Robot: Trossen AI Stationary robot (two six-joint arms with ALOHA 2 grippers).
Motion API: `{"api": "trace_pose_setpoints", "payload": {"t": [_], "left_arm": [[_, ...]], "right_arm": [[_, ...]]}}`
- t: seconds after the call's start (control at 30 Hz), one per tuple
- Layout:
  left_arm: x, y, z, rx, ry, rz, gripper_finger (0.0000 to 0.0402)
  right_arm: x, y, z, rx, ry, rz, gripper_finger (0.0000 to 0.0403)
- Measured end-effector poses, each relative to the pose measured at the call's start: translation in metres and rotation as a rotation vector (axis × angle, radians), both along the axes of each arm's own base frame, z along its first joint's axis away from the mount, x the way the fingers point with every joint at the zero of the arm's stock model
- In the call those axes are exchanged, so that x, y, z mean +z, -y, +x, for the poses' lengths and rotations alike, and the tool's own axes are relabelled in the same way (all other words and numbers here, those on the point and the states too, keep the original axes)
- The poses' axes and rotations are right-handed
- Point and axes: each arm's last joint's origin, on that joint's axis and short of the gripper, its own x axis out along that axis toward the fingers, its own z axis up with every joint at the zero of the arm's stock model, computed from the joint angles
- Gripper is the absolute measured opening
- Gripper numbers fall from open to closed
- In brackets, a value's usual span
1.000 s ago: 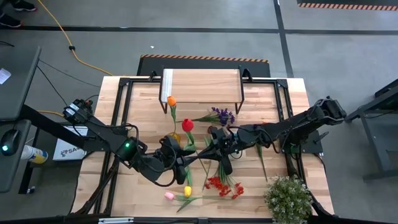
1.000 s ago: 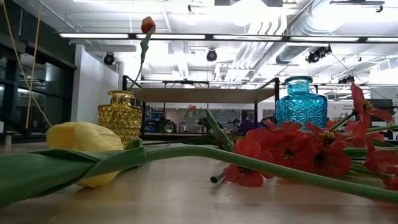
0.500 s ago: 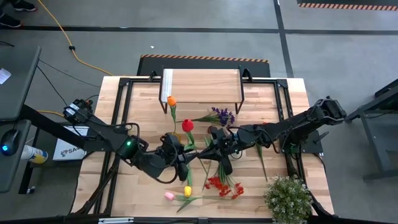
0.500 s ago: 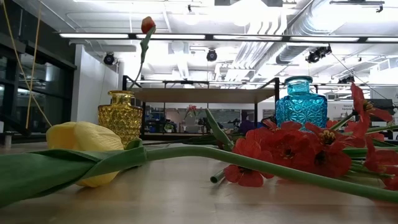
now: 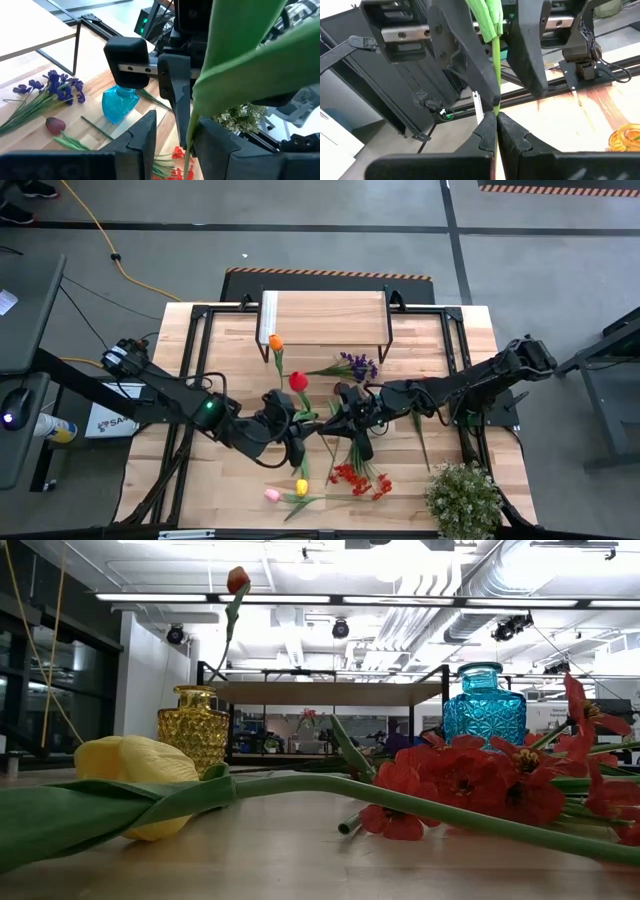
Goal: Pick and place flowers into a vace then onto a shelf
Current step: Put the red tulip into the yellow vase
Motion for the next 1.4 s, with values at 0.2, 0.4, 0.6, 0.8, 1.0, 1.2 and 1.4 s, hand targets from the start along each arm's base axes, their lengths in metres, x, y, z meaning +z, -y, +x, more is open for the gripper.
{"api": "trace_pose_setpoints", "payload": {"t": [0.2, 0.4, 0.6, 0.8, 1.0, 1.2, 1.4], "left_arm": [[-0.0001, -0.0002, -0.0003, 0.006, -0.001, 0.004, 0.0122], [0.0003, -0.0002, -0.0004, 0.006, -0.002, 0.023, 0.0031], [0.0001, -0.0002, -0.0004, 0.006, -0.004, 0.025, 0.0032], [-0.0001, -0.0003, -0.0006, 0.007, -0.007, 0.028, 0.0032], [-0.0005, -0.0005, -0.0007, 0.008, -0.011, 0.032, 0.0032], [-0.0022, -0.0006, -0.0013, -0.003, -0.03, 0.037, 0.0032], [-0.0052, -0.0014, -0.0027, -0.007, -0.066, 0.052, 0.0032]], "right_arm": [[-0.0019, 0.0, -0.0002, 0.003, -0.019, -0.005, 0.0], [-0.0025, 0.0004, 0.0, -0.002, -0.024, -0.007, 0.0], [-0.0025, 0.0004, 0.0, 0.0, -0.023, -0.01, 0.0], [-0.0025, 0.0004, 0.0, 0.0, -0.023, -0.011, 0.0], [-0.0026, 0.0003, -0.0001, -0.001, -0.024, -0.011, 0.0001], [-0.0042, 0.0003, -0.0003, 0.002, -0.039, -0.016, 0.0001], [-0.0052, -0.0003, -0.0005, 0.029, -0.049, -0.019, 0.0003]]}}
